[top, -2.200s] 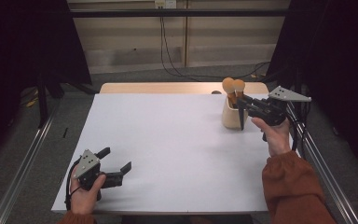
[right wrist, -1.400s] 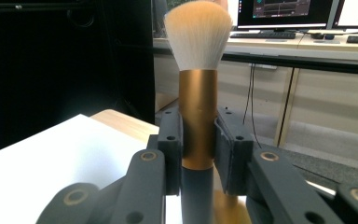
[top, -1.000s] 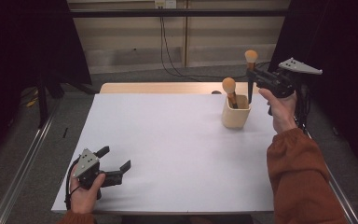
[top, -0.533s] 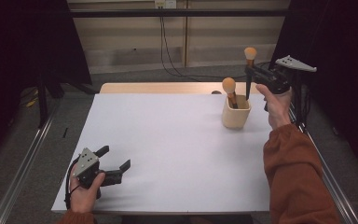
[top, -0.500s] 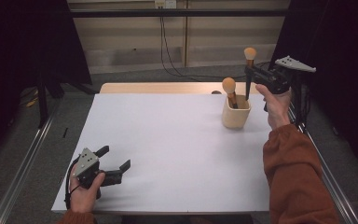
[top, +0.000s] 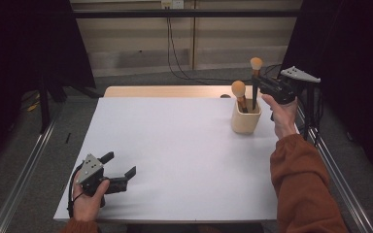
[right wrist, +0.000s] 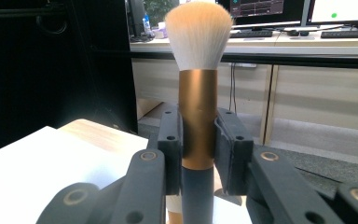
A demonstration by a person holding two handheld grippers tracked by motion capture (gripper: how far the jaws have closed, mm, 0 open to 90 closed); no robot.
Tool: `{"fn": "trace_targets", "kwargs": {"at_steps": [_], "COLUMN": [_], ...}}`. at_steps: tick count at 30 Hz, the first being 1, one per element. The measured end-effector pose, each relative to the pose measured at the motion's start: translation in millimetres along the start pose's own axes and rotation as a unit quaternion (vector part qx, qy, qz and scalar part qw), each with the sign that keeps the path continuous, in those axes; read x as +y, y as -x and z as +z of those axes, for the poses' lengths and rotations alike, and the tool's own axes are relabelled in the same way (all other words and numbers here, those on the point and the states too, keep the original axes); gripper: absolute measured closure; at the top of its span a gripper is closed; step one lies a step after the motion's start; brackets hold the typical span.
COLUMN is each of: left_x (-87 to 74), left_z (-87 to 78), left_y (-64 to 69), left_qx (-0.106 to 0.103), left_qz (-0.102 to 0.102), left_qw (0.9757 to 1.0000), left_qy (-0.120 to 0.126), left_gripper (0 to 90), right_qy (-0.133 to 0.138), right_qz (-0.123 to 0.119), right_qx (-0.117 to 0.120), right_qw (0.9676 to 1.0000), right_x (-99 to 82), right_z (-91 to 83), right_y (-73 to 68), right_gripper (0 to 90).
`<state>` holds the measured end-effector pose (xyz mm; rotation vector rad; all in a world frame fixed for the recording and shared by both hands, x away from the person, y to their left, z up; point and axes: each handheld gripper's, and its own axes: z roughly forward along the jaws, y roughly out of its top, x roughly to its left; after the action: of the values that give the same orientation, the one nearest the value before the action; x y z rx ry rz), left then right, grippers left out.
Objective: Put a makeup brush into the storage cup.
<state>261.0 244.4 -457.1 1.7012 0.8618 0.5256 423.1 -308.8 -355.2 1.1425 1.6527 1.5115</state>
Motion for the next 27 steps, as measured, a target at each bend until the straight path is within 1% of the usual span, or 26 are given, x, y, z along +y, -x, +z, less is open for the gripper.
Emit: {"fn": "trace_targets", "kwargs": {"at_steps": [6, 8, 9, 13, 15, 17, 22, 23, 24, 27], "left_x": [0.0, -0.1, -0.2, -0.4, -0.4, -0.4, -0.8, -0.8, -0.6, -1.1], "left_z": [-0.5, -0.5, -0.5, -0.7, -0.6, -0.8, -1.5, -1.6, -1.7, -1.3], "left_y": [-0.8, -0.8, -0.6, -0.9, -0.6, -0.3, -1.1, -0.7, -1.0, -1.5], "left_qx": [0.000, 0.001, -0.001, 0.002, 0.001, 0.001, 0.003, 0.004, 0.005, 0.005], "left_qz": [0.002, 0.002, 0.001, -0.001, -0.001, 0.000, 0.002, 0.000, 0.002, 0.000], "left_qw": [1.0000, 1.0000, 1.0000, 1.0000, 1.0000, 1.0000, 1.0000, 1.0000, 1.0000, 1.0000], "left_qy": [0.001, 0.001, 0.000, 0.000, 0.000, -0.001, 0.000, 0.001, 0.001, 0.000], "left_gripper": [2.4, 2.4, 2.4, 2.4, 2.4, 2.4, 2.4, 2.4, 2.4, 2.4], "right_qy": [0.002, 0.000, -0.002, -0.008, -0.007, -0.012, -0.022, -0.025, -0.024, -0.022], "right_qz": [-0.001, 0.005, 0.003, 0.008, 0.014, 0.009, 0.012, 0.013, 0.013, 0.021], "right_qx": [0.002, 0.002, 0.000, 0.000, 0.002, 0.001, 0.000, -0.001, -0.001, 0.003], "right_qw": [1.0000, 1.0000, 1.0000, 0.9999, 0.9999, 0.9999, 0.9997, 0.9996, 0.9996, 0.9995], "right_x": [-3.1, -6.7, -9.1, -17.9, -20.3, -22.0, -31.9, -33.8, -34.7, -37.5], "right_z": [0.1, 0.4, 0.4, 0.4, -0.6, -1.5, -2.4, -2.3, -2.3, -3.0], "right_y": [0.6, 1.5, 2.0, 3.3, 4.0, 3.8, 7.0, 6.8, 6.8, 5.5], "right_gripper": [74.3, 74.3, 74.3, 74.3, 74.3, 74.3, 74.3, 74.3, 74.3, 74.3]}}
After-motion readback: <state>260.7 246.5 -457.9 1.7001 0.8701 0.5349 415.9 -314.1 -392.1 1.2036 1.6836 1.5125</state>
